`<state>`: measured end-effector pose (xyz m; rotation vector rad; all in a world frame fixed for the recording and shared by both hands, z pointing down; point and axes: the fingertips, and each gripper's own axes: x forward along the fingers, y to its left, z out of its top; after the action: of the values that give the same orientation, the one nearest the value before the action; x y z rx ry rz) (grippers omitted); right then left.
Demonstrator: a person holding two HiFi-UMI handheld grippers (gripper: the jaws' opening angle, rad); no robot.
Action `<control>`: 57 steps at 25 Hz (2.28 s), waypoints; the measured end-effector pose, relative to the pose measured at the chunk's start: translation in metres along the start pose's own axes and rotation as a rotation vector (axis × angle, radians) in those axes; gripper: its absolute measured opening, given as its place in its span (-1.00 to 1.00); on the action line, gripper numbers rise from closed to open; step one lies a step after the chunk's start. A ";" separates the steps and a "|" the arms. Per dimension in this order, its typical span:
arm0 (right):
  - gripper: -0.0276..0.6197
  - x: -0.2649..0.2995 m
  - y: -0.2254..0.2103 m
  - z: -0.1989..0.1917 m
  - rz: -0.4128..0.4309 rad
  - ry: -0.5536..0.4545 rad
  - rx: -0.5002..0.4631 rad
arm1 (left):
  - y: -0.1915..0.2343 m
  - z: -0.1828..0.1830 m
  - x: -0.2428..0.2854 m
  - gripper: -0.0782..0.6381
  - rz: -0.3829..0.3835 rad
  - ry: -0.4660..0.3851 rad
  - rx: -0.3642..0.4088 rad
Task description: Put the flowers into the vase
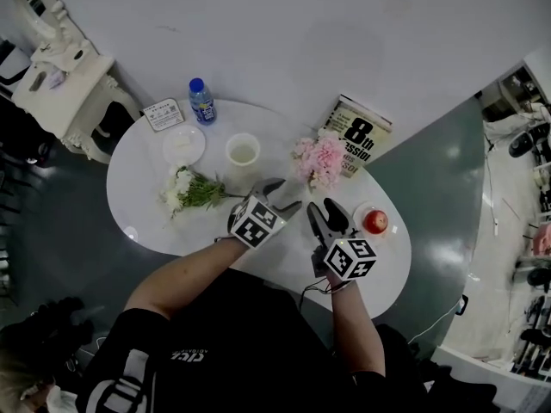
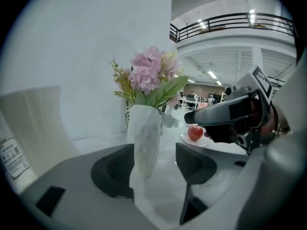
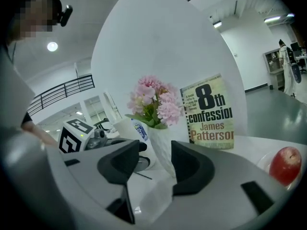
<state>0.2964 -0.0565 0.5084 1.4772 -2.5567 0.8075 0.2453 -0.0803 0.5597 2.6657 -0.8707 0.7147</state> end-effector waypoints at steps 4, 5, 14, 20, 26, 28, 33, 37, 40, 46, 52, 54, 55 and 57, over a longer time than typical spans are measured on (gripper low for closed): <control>-0.23 -0.008 0.013 0.009 0.033 -0.007 -0.018 | -0.001 0.005 -0.019 -0.16 0.014 -0.019 -0.012; -0.24 -0.009 0.017 0.012 0.041 -0.007 -0.023 | -0.001 0.006 -0.025 -0.20 0.015 -0.024 -0.018; -0.35 -0.002 0.067 0.011 0.061 0.009 -0.051 | 0.007 0.007 -0.085 -0.45 -0.040 -0.065 -0.106; -0.49 0.009 0.105 0.012 0.029 -0.023 -0.041 | 0.020 0.009 -0.138 -0.61 -0.091 -0.111 -0.123; -0.65 0.023 0.151 0.007 -0.015 -0.048 -0.060 | 0.045 -0.008 -0.189 -0.66 -0.122 -0.121 -0.158; -0.69 0.027 0.167 0.007 -0.019 -0.057 -0.059 | 0.052 -0.011 -0.203 -0.67 -0.134 -0.137 -0.156; -0.76 0.028 0.201 0.010 -0.036 -0.089 -0.027 | 0.065 -0.018 -0.241 -0.70 -0.143 -0.178 -0.149; -0.78 0.022 0.218 0.015 -0.023 -0.087 -0.080 | 0.070 -0.014 -0.266 -0.74 -0.110 -0.231 -0.163; -0.79 0.014 0.222 0.017 0.008 -0.081 -0.131 | 0.073 -0.006 -0.280 -0.75 -0.072 -0.272 -0.160; -0.80 -0.006 0.216 0.020 0.045 -0.069 -0.193 | 0.069 0.005 -0.300 -0.75 0.027 -0.292 -0.125; -0.80 -0.018 0.211 0.019 0.067 -0.075 -0.171 | 0.060 0.020 -0.310 -0.76 0.044 -0.361 -0.138; -0.80 -0.021 0.211 0.018 0.071 -0.066 -0.168 | 0.058 0.023 -0.311 -0.76 0.051 -0.376 -0.146; -0.80 -0.022 0.212 0.018 0.074 -0.061 -0.168 | 0.058 0.024 -0.312 -0.75 0.058 -0.382 -0.145; -0.80 -0.023 0.213 0.016 0.083 -0.055 -0.169 | 0.058 0.025 -0.312 -0.75 0.076 -0.389 -0.144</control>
<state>0.1363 0.0382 0.4019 1.3697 -2.6664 0.5498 0.0004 0.0155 0.3806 2.6926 -1.0748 0.1356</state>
